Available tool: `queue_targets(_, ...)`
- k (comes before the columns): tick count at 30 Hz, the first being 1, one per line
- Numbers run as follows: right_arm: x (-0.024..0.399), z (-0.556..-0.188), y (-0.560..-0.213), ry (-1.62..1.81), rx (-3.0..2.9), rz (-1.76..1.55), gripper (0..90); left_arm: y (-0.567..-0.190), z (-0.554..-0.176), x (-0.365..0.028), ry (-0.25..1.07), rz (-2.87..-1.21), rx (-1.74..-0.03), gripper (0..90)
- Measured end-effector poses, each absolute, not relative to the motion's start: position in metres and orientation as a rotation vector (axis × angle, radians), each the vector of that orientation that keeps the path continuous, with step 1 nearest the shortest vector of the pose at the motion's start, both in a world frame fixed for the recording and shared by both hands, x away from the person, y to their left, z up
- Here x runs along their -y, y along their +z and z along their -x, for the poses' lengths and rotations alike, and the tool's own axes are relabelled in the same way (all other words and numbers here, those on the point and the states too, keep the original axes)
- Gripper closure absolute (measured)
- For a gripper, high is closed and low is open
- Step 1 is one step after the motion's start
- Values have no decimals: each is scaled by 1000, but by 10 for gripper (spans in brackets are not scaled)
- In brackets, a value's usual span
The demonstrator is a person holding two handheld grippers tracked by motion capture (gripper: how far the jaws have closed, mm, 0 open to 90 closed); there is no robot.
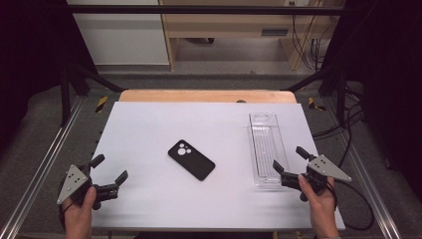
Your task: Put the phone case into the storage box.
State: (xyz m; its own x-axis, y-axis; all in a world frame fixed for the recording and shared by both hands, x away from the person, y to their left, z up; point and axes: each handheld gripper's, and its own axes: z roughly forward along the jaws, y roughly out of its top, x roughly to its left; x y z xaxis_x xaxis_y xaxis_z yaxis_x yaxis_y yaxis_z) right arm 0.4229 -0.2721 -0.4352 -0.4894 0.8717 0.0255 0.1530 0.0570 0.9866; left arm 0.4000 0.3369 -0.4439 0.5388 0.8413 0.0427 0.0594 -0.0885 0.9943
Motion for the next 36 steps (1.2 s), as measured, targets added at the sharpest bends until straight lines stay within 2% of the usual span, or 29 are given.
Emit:
queue_targets(16, 257, -418, -429, 1480, -1751, -1040, 46, -445, -401, -335, 790, -1548, -808, 15)
queue_targets(23, 242, -412, -412, 1507, -1708, -1029, 45, -445, -400, -336, 792, -1548, -816, 16)
queue_targets(28, 214, -407, -378, 1536, -1666, -1004, 43, -446, -400, -337, 791, -1544, -821, 16)
queue_targets(36, 159, -427, -384, 1514, -1782, -1017, 47, -446, -400, -338, 785, -1552, -818, 16)
